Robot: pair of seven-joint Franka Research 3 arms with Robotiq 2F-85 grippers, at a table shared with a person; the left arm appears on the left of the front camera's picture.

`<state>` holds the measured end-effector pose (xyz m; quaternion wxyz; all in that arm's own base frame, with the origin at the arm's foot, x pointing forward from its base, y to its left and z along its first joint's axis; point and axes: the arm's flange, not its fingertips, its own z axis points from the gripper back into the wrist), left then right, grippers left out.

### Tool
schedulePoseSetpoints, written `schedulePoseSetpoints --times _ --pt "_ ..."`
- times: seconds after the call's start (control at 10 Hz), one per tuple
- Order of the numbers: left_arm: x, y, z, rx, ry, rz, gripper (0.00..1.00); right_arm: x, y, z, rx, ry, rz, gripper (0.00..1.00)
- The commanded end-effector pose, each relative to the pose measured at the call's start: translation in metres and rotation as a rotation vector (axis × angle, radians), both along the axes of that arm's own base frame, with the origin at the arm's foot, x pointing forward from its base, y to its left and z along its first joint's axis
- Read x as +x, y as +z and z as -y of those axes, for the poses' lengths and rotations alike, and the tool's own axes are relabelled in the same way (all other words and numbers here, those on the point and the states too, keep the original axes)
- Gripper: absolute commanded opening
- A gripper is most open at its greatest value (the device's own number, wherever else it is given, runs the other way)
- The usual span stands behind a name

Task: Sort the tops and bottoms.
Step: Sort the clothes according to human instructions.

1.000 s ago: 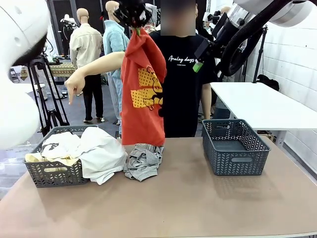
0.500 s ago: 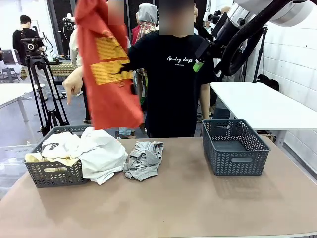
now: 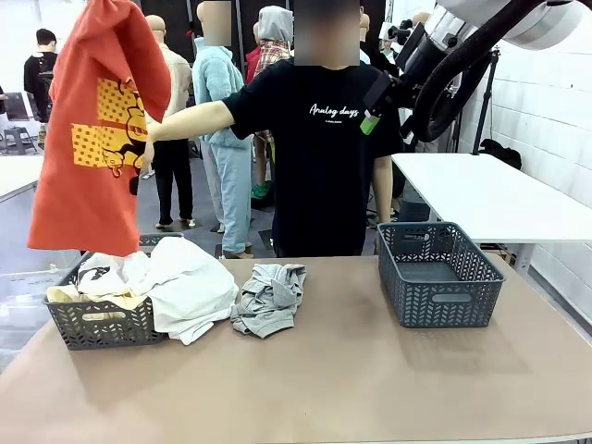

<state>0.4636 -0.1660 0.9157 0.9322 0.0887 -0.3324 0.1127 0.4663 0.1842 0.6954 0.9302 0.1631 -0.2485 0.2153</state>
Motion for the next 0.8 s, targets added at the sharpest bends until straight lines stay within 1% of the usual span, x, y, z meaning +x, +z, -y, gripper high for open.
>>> schedulePoseSetpoints --times 0.0,0.5,0.6,0.7 --pt "0.003 -0.001 0.012 0.006 -0.026 0.018 0.00 -0.004 -0.005 0.000 -0.004 -0.012 -0.004 1.00" --pt "0.003 -0.001 0.012 0.006 -0.026 0.018 0.00 -0.004 -0.005 0.000 -0.004 -0.012 -0.004 1.00" --pt "0.006 -0.007 0.013 0.001 -0.028 -0.007 0.00 -0.004 -0.005 0.000 -0.004 -0.012 -0.004 1.00" --pt "0.015 -0.029 -0.001 0.006 0.022 -0.084 0.00 -0.004 -0.005 0.000 -0.004 -0.012 -0.004 1.00"
